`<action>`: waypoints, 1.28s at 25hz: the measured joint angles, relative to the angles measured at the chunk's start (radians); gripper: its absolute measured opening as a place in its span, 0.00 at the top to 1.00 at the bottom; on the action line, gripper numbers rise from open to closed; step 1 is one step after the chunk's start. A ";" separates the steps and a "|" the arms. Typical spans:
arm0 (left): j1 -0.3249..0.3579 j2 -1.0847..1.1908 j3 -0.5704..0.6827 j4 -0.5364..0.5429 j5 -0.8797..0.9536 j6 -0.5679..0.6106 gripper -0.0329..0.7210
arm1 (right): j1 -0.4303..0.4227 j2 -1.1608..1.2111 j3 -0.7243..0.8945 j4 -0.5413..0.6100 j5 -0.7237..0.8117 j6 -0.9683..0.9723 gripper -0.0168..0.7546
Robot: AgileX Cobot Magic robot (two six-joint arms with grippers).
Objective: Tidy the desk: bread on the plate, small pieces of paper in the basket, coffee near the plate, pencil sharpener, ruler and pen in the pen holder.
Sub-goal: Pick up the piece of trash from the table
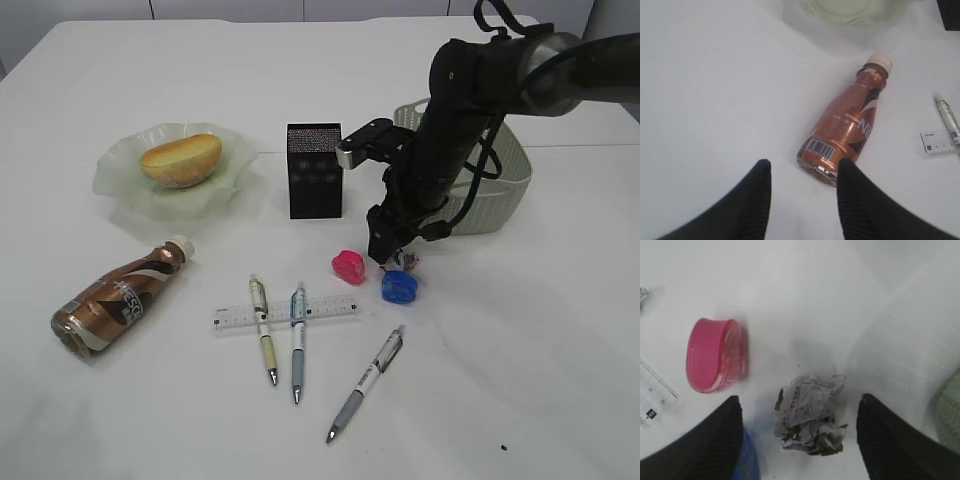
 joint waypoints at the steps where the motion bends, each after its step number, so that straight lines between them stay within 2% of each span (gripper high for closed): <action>1: 0.000 0.000 0.000 0.000 0.000 0.000 0.53 | 0.000 0.000 0.000 0.000 0.002 0.000 0.26; 9: 0.000 0.000 0.000 0.000 0.001 0.000 0.53 | 0.000 0.000 0.000 0.000 0.002 0.004 0.26; 15: 0.000 0.000 0.000 0.000 0.001 0.000 0.53 | 0.000 0.000 0.000 0.000 0.000 0.006 0.33; 32: 0.000 0.000 0.000 0.001 0.001 0.000 0.53 | 0.000 0.000 0.000 0.000 -0.001 0.023 0.34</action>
